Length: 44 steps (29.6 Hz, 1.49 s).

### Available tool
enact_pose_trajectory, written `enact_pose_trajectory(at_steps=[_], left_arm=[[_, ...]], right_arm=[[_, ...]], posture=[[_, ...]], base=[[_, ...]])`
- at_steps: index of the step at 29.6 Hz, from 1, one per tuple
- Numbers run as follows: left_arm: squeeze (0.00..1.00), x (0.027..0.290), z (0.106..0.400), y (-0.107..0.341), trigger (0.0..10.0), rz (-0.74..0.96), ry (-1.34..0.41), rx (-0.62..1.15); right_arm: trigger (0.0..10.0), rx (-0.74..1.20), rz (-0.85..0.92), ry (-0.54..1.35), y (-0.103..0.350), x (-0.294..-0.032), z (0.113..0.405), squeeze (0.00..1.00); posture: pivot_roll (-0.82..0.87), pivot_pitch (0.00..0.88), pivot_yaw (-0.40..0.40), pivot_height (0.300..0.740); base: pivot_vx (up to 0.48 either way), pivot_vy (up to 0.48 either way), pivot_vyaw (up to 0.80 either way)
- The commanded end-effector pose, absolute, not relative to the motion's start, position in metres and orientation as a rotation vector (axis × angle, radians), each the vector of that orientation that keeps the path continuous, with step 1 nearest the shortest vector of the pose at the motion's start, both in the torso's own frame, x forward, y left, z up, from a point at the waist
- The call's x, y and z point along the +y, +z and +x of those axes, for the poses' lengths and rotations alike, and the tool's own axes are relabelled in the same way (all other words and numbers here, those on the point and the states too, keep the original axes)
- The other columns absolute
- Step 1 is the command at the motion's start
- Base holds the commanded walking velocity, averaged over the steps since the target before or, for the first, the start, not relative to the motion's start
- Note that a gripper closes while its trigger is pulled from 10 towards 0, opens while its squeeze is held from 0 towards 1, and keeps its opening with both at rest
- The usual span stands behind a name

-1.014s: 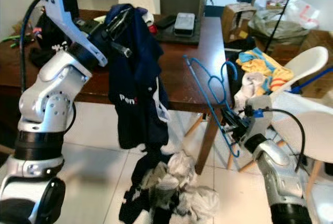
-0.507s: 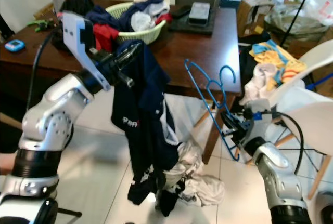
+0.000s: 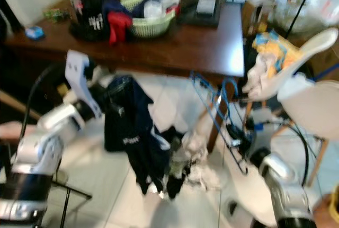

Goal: Hang hanger

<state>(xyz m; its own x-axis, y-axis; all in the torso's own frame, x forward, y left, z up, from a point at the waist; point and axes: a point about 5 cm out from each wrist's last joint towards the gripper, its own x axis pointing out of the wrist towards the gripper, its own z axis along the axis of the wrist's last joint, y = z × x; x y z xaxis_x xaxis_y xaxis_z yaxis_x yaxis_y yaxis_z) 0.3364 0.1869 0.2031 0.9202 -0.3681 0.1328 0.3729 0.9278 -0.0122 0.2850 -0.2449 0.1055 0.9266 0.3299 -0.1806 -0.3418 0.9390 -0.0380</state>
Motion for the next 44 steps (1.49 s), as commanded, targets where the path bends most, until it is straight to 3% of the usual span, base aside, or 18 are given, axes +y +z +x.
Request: enact_pose_trajectory(at_steps=[1, 3, 5, 13, 16, 21, 32, 44], left_arm=[[0.0, 0.218, 0.335, 0.178, 10.0, -0.013, -0.211, -0.049], [0.0, 0.227, 0.334, 0.169, 10.0, -0.017, -0.158, -0.023], [0.0, 0.253, 0.326, 0.138, 10.0, -0.021, 0.002, 0.076], [0.0, 0.273, 0.308, 0.103, 10.0, -0.011, 0.135, 0.195], [0.0, 0.284, 0.287, 0.07, 10.0, -0.001, 0.23, 0.307], [0.0, 0.283, 0.279, 0.053, 10.0, -0.007, 0.246, 0.369], [0.0, 0.282, 0.246, 0.0, 10.0, -0.197, 0.35, 0.567], [0.0, 0.275, 0.243, -0.004, 10.0, -0.28, 0.283, 0.545]], right_arm=[[10.0, 0.255, -0.087, 0.339, 0.085, -0.247, 0.276, 0.0], [10.0, 0.272, -0.089, 0.338, 0.08, -0.248, 0.273, 0.0], [10.0, 0.334, -0.093, 0.336, 0.064, -0.251, 0.264, 0.0], [10.0, 0.41, -0.093, 0.348, 0.045, -0.253, 0.251, 0.0], [10.0, 0.484, -0.061, 0.369, 0.025, -0.252, 0.235, 0.0], [10.0, 0.511, -0.001, 0.356, 0.015, -0.252, 0.228, 0.0], [10.0, 0.572, 0.092, 0.332, -0.012, -0.252, 0.202, 0.0], [10.0, 0.567, 0.142, 0.305, -0.013, -0.255, 0.201, 0.0]], posture=[[0.03, 0.124, -0.029, 0.74], [0.03, 0.123, -0.029, 0.74], [0.02, 0.122, -0.028, 0.74], [0.02, 0.123, -0.028, 0.74], [0.03, 0.128, -0.032, 0.74], [0.03, 0.129, -0.031, 0.74], [0.02, 0.135, -0.024, 0.74], [0.02, 0.139, -0.024, 0.74]], base=[[0.0, 0.0, 0.0], [0.0, 0.0, 0.0], [0.0, 0.0, 0.0], [0.0, 0.0, 0.0], [0.0, 0.0, 0.0], [0.0, 0.0, 0.0], [0.0, 0.0, 0.0], [0.0, 0.0, 0.0]])
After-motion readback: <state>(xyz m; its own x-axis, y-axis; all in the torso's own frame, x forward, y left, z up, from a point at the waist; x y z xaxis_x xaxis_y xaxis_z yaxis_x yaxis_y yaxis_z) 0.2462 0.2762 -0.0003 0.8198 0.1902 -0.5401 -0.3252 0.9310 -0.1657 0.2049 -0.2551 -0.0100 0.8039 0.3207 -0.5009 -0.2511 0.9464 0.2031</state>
